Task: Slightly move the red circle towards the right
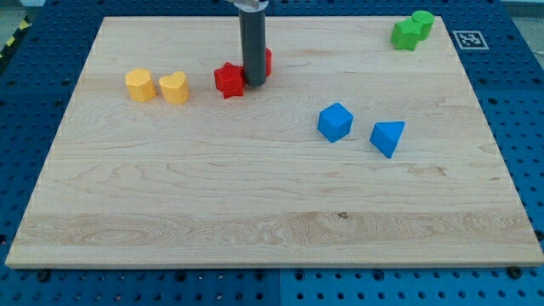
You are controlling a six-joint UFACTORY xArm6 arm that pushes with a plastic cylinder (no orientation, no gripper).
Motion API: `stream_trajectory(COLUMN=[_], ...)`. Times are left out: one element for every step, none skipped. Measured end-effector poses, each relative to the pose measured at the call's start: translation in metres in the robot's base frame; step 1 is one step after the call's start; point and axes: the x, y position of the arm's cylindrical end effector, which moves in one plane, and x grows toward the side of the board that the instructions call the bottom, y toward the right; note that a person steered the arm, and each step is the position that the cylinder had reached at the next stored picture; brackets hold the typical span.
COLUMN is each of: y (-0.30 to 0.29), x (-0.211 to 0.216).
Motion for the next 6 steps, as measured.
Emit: stream_trajectory(y=[0.0,0.0,-0.003,-0.038,-0.045,-0.031], x=[-0.016,-0.039,-0.053,-0.064,-0.08,-0.08])
